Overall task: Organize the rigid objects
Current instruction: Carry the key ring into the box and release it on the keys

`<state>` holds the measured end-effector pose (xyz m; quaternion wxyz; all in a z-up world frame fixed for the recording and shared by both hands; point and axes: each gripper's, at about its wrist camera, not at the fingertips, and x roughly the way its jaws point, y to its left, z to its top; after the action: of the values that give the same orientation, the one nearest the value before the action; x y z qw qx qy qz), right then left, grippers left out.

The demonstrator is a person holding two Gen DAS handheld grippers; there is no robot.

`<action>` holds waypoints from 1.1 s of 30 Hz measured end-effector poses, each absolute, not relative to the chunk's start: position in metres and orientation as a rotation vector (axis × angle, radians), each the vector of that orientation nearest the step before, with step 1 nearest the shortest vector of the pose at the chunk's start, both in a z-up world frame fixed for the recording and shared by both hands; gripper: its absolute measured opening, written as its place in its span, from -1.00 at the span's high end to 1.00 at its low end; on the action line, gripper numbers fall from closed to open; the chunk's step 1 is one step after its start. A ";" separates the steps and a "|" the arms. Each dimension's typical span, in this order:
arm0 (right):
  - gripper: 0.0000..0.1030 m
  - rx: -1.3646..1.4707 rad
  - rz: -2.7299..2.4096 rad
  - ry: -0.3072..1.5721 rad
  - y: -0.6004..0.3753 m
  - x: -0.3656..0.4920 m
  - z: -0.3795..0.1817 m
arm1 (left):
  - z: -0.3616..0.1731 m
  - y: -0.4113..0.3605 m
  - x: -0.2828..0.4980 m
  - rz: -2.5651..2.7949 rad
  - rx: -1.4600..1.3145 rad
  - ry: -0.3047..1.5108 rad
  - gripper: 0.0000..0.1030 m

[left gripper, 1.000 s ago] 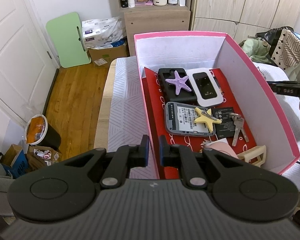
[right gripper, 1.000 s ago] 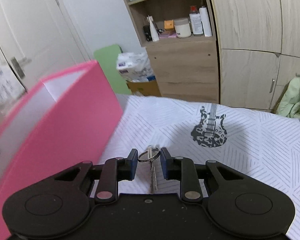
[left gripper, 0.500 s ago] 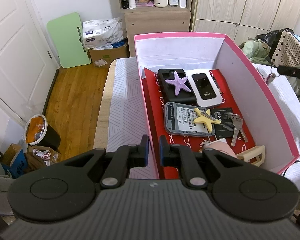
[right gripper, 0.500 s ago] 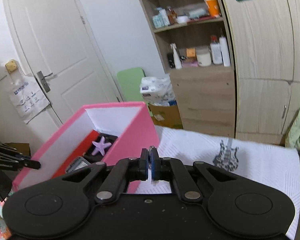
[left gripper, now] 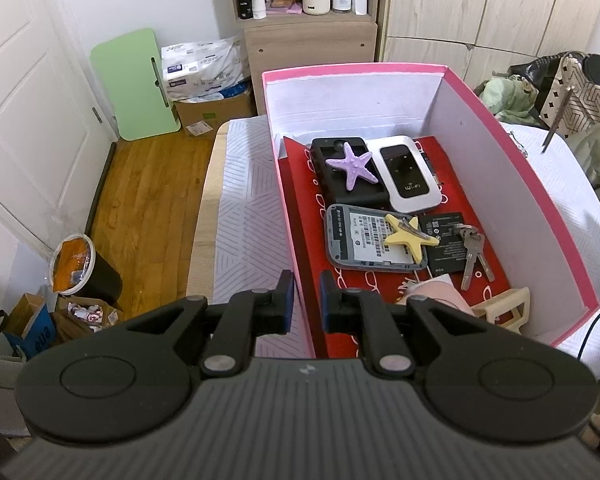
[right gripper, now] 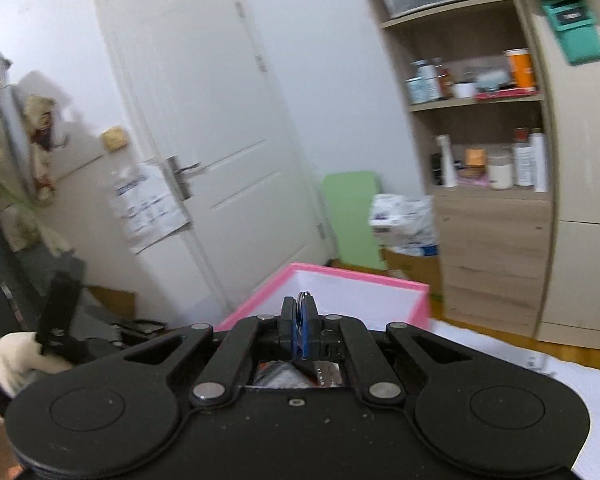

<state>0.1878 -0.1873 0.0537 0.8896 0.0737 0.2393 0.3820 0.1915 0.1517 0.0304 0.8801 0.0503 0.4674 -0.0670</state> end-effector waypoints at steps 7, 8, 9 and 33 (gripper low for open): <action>0.90 0.112 0.860 0.582 -0.149 0.204 0.038 | 0.030 0.154 0.191 -0.145 0.087 0.969 0.77; 0.90 0.106 0.868 0.597 -0.143 0.207 0.034 | 0.030 0.154 0.192 -0.146 0.087 0.970 0.77; 0.90 0.105 0.877 0.613 -0.136 0.211 0.032 | 0.030 0.155 0.192 -0.148 0.086 0.971 0.77; 0.61 0.229 0.795 0.728 -0.120 0.234 -0.006 | 0.028 0.162 0.192 -0.178 0.048 0.960 0.75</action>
<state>0.2345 -0.1200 -0.0061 0.8520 0.1087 0.3457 0.3778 0.1916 0.1618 0.0284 0.8828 0.0232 0.4613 -0.0856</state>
